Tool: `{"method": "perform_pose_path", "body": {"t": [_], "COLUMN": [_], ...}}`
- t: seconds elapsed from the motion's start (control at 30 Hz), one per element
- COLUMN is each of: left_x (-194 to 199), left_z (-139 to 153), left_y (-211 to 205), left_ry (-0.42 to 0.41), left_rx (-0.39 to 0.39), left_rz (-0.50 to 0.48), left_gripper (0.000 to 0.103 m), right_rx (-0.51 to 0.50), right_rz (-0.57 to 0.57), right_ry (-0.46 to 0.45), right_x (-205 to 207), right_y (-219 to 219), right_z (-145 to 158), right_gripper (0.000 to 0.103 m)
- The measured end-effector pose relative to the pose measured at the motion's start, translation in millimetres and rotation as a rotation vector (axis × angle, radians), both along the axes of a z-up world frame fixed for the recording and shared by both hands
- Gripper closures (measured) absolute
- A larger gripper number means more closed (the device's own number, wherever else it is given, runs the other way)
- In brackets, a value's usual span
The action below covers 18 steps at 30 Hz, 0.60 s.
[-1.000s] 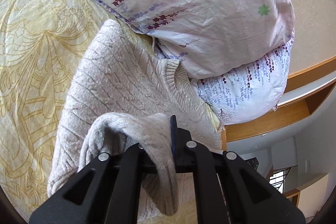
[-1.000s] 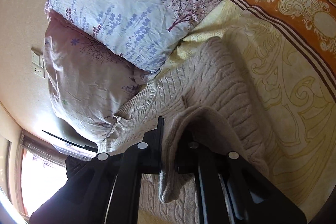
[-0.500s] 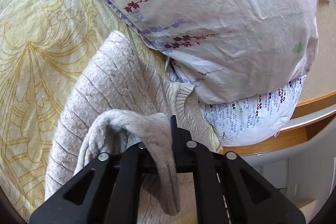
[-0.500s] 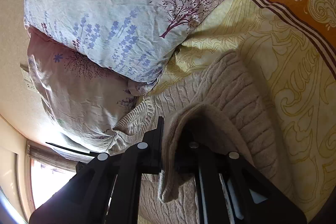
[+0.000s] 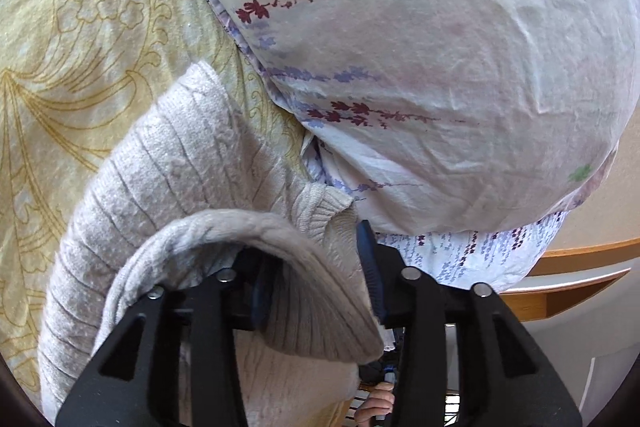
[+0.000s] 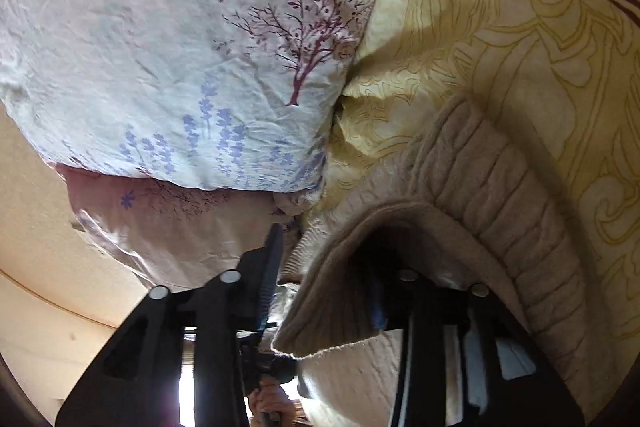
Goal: Fold small clothes
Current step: 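Lower the hem onto the sweater and open both tools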
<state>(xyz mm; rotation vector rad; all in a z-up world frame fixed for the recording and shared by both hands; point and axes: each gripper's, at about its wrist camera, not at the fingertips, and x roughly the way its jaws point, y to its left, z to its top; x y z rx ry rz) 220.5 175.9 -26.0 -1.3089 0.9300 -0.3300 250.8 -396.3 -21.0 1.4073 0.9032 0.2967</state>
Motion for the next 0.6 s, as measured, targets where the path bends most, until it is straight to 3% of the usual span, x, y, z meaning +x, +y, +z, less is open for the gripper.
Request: {"method": "perform_pose_path", "body": {"t": [0.1, 0.23, 0.3, 0.6], "left_x": [3.4, 0.7, -0.6, 8.3], "left_z": [3.4, 1.8, -0.7, 6.3], "left_y": [-1.3, 4.1, 9.2, 3.3], "left_ry": [0.002, -0.01, -0.012, -0.019], "left_rx": [-0.037, -0.094, -0.129, -0.081], "left_rz": [0.028, 0.116, 0.156, 0.118], "left_gripper": [0.039, 0.035, 0.034, 0.033], "right_rx": [0.047, 0.145, 0.14, 0.105], "right_rz": [-0.03, -0.096, -0.102, -0.075], "right_ry": [-0.014, -0.056, -0.053, -0.05], "right_x": [0.3, -4.2, -4.4, 1.2], "right_y": [-3.5, -10.0, -14.3, -8.5], "right_z": [3.5, 0.4, -0.3, 3.5], "right_gripper": [0.038, 0.033, 0.033, 0.033]}}
